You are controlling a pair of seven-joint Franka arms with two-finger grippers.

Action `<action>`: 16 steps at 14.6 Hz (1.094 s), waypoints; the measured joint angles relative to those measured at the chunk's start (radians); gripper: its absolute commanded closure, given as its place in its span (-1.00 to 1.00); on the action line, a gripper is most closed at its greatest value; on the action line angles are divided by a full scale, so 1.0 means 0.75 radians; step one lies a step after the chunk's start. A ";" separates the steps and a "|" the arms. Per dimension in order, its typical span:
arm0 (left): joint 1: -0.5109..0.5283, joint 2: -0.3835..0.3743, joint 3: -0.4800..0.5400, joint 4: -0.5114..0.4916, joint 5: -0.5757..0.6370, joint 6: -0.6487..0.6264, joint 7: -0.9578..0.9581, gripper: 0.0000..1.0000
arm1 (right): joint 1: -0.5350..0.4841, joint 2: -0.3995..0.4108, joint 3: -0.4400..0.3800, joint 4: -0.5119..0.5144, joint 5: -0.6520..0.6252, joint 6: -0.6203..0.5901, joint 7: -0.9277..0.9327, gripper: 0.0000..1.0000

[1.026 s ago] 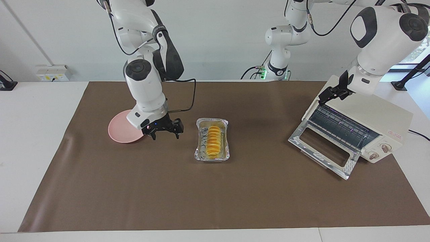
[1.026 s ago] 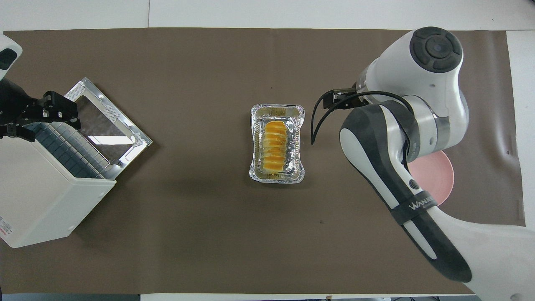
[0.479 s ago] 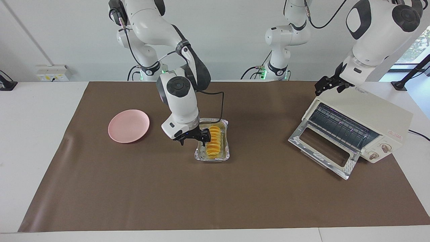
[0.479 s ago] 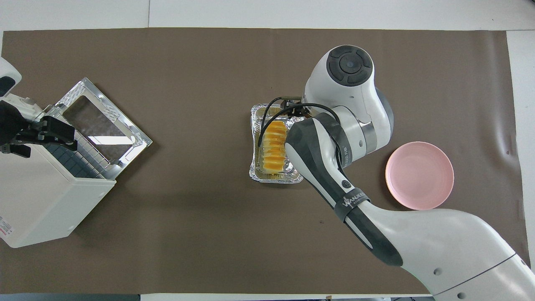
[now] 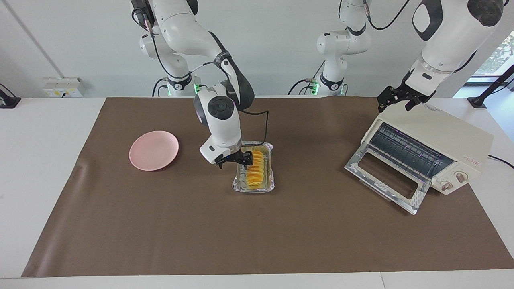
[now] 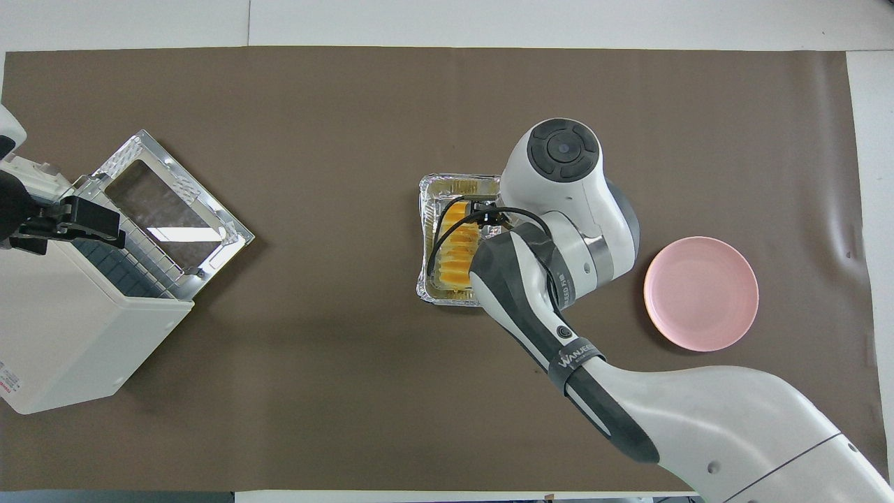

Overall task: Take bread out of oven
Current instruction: 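Grasp the foil tray rim with the right gripper while the left retracts, then drag the foil tray with the right gripper beside the pink plate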

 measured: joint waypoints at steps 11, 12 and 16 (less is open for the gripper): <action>-0.002 0.003 -0.003 -0.009 -0.001 0.004 0.009 -1.00 | 0.039 -0.063 -0.009 -0.197 0.028 0.166 0.059 0.33; -0.003 0.003 -0.005 -0.009 -0.001 0.004 0.009 -1.00 | 0.039 -0.063 -0.009 -0.219 0.035 0.208 0.059 0.81; -0.004 0.003 -0.008 -0.009 -0.001 0.005 0.009 -1.00 | 0.039 -0.067 -0.009 -0.244 0.038 0.248 0.060 1.00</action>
